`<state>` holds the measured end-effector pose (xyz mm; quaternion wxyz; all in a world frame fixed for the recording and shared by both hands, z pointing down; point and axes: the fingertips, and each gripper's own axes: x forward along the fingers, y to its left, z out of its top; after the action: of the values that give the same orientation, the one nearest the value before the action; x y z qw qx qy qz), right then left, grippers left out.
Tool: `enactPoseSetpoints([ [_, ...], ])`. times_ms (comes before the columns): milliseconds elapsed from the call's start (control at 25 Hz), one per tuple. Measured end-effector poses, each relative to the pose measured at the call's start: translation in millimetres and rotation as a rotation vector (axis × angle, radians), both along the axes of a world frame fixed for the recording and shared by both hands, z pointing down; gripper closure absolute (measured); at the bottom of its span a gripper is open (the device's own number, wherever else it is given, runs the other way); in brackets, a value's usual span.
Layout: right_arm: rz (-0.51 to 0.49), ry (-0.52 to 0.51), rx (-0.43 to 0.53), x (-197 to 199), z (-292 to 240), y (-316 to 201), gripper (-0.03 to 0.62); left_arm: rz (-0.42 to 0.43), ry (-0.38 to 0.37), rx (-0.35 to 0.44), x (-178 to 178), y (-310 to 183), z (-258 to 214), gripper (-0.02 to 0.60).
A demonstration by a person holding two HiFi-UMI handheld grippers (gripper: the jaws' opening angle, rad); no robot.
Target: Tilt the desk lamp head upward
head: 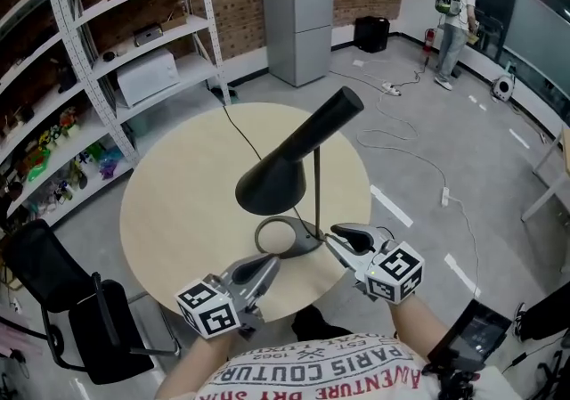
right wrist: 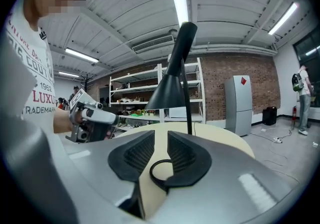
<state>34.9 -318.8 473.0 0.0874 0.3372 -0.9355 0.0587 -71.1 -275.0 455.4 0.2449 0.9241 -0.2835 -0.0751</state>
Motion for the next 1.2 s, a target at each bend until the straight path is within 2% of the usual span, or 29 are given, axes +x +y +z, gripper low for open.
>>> enactPoseSetpoints([
  [160,0.0,-0.014,-0.008,-11.8,5.4,-35.5,0.484,-0.01,-0.009,-0.029,-7.4,-5.5,4.9,0.58],
  [400,0.038,0.062,0.048,-9.2,11.8,-78.2,0.474,-0.01,0.007,-0.035,-2.0,-21.8,9.1,0.58],
  [600,0.031,0.096,0.071,-19.0,10.6,-86.7,0.474,-0.006,0.049,-0.061,-5.5,-28.3,10.7,0.58],
  [680,0.027,0.102,0.073,-20.2,11.5,-85.5,0.497,0.003,0.085,-0.067,-5.7,-27.7,9.3,0.58],
  [760,0.025,0.106,0.078,-20.1,12.7,-84.0,0.554,0.006,0.13,-0.075,-7.9,-28.9,7.1,0.58],
  [840,0.017,0.09,0.074,-20.4,13.6,-82.0,0.554,0.009,0.174,-0.084,-11.4,-30.5,5.4,0.573],
  [880,0.014,0.08,0.071,-21.0,13.9,-81.5,0.554,0.016,0.195,-0.086,-12.7,-31.3,4.5,0.537],
  [1000,0.016,0.07,0.074,-22.0,13.9,-81.9,0.556,0.039,0.267,-0.092,-15.1,-36.9,4.0,0.509],
  [1080,0.019,0.073,0.079,-21.3,14.3,-82.2,0.556,0.043,0.342,-0.109,-17.6,-42.9,4.6,0.475],
  [1200,0.024,0.081,0.079,-20.8,15.6,-81.7,0.556,0.047,0.467,-0.121,-23.9,-51.8,0.2,0.466],
])
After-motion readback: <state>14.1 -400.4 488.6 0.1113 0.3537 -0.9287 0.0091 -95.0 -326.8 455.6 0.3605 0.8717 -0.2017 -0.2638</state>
